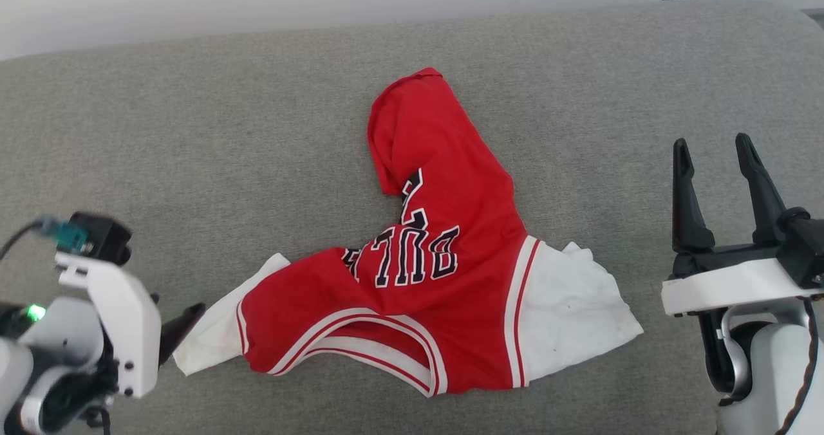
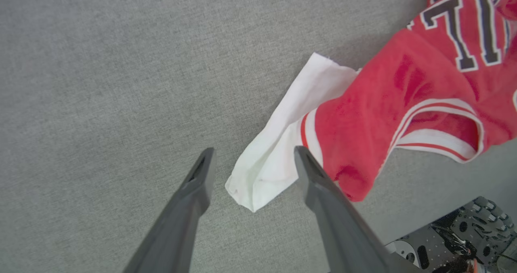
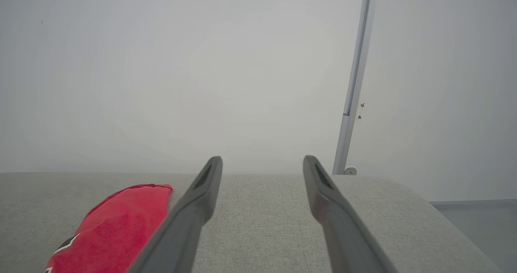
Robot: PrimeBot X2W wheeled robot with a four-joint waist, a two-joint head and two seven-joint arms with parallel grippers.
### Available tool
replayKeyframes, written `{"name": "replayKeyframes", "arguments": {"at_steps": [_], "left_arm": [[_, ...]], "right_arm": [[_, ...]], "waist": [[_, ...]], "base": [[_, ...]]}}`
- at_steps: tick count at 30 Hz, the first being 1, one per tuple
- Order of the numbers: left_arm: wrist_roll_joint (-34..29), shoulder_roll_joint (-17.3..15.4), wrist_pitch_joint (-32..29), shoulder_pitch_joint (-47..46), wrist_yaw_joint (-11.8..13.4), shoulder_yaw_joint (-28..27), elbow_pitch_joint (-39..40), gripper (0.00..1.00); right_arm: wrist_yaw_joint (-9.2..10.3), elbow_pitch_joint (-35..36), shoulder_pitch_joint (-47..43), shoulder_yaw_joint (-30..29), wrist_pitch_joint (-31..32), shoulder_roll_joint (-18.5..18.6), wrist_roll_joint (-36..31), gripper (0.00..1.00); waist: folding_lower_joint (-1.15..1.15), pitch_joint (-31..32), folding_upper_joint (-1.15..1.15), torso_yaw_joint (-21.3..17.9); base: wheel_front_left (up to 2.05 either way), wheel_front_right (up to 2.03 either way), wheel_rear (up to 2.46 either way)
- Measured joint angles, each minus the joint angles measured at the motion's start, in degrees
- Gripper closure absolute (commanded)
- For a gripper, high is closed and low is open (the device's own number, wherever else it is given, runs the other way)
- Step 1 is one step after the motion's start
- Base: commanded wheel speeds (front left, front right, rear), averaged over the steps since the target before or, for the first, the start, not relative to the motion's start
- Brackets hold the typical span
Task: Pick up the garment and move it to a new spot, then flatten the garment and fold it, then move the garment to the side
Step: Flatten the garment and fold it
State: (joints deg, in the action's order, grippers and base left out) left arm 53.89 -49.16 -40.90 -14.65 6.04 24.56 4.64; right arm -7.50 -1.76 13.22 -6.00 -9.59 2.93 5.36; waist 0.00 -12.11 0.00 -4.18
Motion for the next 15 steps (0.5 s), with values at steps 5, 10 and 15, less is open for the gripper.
{"name": "replayKeyframes", "arguments": {"at_steps": [5, 10, 15], "left_arm": [[2.8, 1.04, -8.22, -4.54, -0.16, 2.31, -1.65, 0.0], [3.83, 3.23, -13.45, -7.63, -0.85, 4.98, -5.8, 0.0], [1.79, 5.31, -15.37, -11.01, -2.54, 8.29, -11.93, 0.0]], "right_arm": [[0.0, -0.03, 0.68, 0.48, -0.01, 0.0, 0.45, 0.0], [0.0, -0.09, 1.03, 0.73, -0.03, 0.0, 0.73, 0.0], [0.0, 0.19, 1.37, 0.68, -0.02, 0.01, 0.81, 0.0]], "waist": [[0.0, -0.04, 0.0, -0.79], [0.0, -0.19, 0.0, -1.52], [0.0, -0.46, 0.0, -2.22]], "base": [[0.0, 0.0, 0.0], [0.0, 0.0, 0.0], [0.0, 0.0, 0.0]]}}
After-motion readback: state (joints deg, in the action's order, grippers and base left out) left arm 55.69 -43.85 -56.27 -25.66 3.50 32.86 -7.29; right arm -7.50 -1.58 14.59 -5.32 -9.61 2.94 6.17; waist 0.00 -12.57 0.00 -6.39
